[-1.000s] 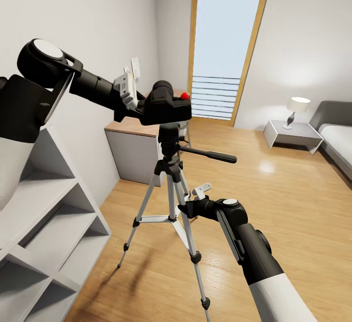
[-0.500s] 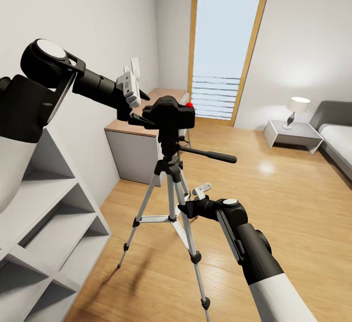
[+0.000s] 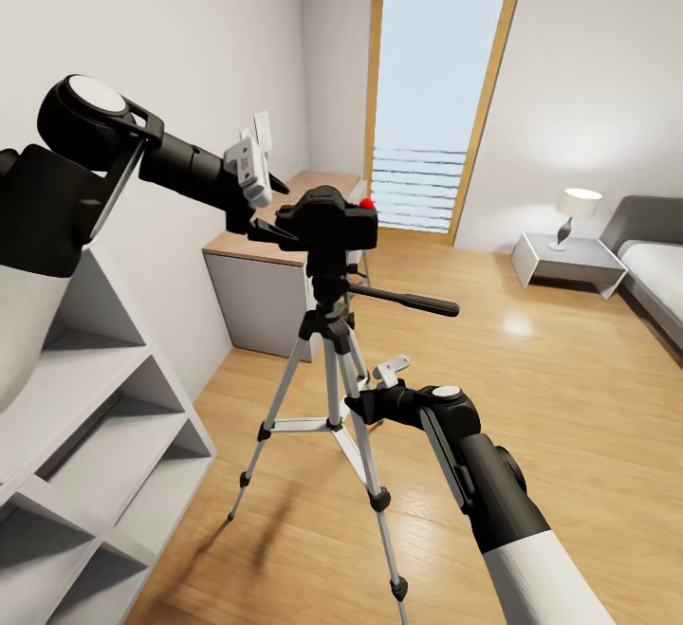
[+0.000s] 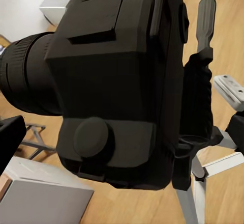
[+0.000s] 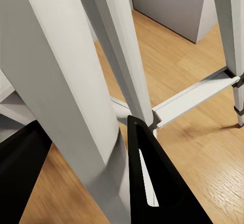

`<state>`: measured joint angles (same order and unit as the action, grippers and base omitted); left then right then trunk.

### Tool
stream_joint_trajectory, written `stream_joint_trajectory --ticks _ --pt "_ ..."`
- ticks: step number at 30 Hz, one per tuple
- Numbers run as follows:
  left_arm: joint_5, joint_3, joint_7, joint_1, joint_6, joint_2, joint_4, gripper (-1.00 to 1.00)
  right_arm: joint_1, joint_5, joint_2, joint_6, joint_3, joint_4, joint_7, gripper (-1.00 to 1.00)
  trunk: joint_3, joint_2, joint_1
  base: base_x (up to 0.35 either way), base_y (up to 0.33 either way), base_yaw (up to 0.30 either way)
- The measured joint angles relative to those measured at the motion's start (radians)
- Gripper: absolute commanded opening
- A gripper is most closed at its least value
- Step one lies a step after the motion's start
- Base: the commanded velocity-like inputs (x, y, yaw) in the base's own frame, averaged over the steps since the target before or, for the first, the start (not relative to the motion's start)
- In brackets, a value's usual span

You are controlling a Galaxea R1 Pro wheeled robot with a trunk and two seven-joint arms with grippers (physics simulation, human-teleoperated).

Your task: Attach the digital camera to the camera tripod in the bedroom.

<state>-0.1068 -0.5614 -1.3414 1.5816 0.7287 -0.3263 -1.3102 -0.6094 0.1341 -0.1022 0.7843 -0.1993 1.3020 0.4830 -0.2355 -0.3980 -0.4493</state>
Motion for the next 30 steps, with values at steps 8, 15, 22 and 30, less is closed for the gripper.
stream_joint_trajectory --ticks 8,15,22,30 --pt "0.001 0.003 0.011 0.000 0.003 -0.005 0.002 1.00 0.000 0.000 0.000 0.000 0.000 0.000 0.000 -1.00 0.000 0.000 0.000 0.000 0.000 0.000" --pt "0.002 0.005 0.014 0.000 0.005 -0.004 0.005 1.00 0.000 0.000 0.000 0.000 0.000 0.000 0.000 -1.00 0.000 0.000 0.000 0.000 0.000 0.000" --pt "0.003 0.074 0.044 0.000 0.005 -0.010 0.008 1.00 0.000 0.000 0.000 -0.001 0.000 0.000 0.000 -1.00 0.000 0.000 0.000 0.000 0.000 0.000" --pt "0.007 0.170 0.094 0.000 0.058 -0.035 0.048 1.00 0.000 0.000 0.000 -0.001 0.000 0.000 0.000 -1.00 0.000 0.000 0.000 0.000 0.000 0.000"
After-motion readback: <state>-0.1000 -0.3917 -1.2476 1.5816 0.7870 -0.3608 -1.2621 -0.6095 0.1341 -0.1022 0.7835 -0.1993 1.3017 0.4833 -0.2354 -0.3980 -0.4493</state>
